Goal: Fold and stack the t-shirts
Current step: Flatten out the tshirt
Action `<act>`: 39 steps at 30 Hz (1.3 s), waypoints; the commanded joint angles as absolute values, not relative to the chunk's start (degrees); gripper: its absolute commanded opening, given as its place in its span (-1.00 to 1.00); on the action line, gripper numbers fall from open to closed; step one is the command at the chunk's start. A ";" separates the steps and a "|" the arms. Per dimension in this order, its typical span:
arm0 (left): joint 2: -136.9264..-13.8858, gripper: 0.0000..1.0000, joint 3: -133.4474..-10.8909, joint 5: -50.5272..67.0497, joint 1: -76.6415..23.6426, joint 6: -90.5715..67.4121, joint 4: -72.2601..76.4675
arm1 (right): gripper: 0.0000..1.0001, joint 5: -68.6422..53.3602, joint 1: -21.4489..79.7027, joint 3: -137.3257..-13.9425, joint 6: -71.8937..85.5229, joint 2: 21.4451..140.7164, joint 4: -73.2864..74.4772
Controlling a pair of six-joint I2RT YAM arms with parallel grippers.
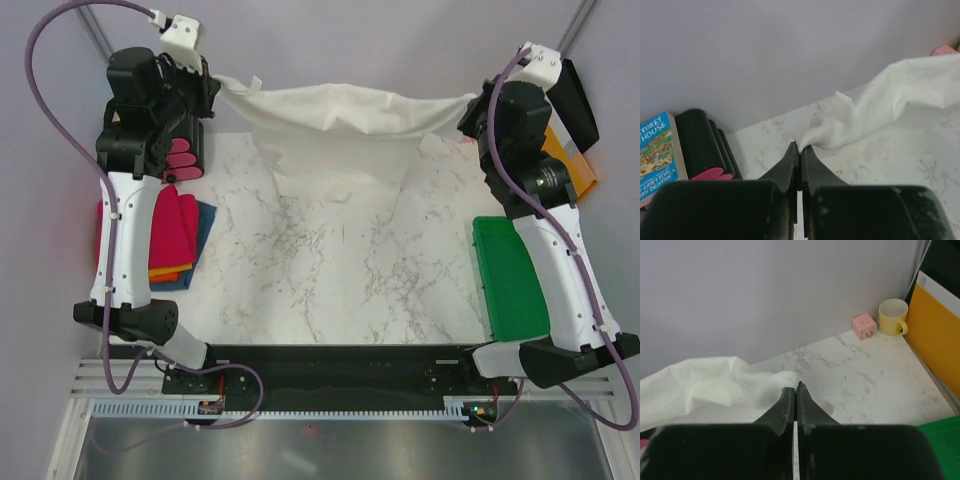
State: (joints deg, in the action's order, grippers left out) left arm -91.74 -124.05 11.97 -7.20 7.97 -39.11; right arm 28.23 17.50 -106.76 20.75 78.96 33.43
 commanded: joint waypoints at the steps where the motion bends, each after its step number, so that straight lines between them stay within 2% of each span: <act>1: -85.99 -0.96 -99.54 11.51 -7.03 8.52 -34.64 | -1.00 25.67 18.10 -85.56 23.64 72.79 30.59; 4: -79.92 -0.92 -83.53 12.04 -7.03 9.40 -31.91 | -1.00 25.49 19.42 -71.75 25.49 65.93 29.62; 6: -77.01 -0.62 -74.94 11.69 -6.86 10.02 -31.29 | -1.00 26.27 19.86 -64.56 26.45 60.75 29.62; 7: -74.12 0.07 -72.53 11.60 -6.77 10.28 -31.12 | -0.84 26.28 19.95 -62.77 26.63 58.99 29.53; 8: -72.79 0.49 -69.03 11.43 -6.33 10.37 -30.94 | -0.29 26.02 19.95 -61.45 26.46 56.28 29.79; 9: -71.64 0.80 -67.69 11.95 -6.15 10.46 -30.68 | -0.04 25.84 19.95 -60.13 26.46 55.47 30.32; 10: -70.41 0.98 -66.81 12.04 -6.07 10.46 -30.76 | 0.33 25.93 19.95 -59.94 26.46 54.50 30.93; 14: -69.17 0.99 -67.93 12.30 -5.98 8.80 -30.94 | 0.64 25.84 20.04 -61.08 26.46 54.49 34.18; 16: -69.69 0.99 -69.60 15.19 -6.06 7.91 -31.55 | 0.69 26.54 20.04 -61.17 26.54 53.97 34.37; 20: -72.68 0.99 -74.34 17.14 -11.59 6.68 -32.08 | 0.69 26.02 20.04 -61.70 26.28 54.31 35.24; 28: -84.80 0.95 -78.39 5.64 -27.22 10.81 -32.52 | 0.66 24.87 19.95 -57.22 27.77 52.74 37.35; 36: -96.84 0.90 -84.90 0.18 -36.12 11.95 -32.87 | 0.64 26.37 20.04 -52.65 29.53 49.83 38.76; 39: -100.98 0.88 -87.80 -2.81 -37.00 9.85 -33.13 | 0.56 24.18 20.04 -51.86 29.97 50.27 38.50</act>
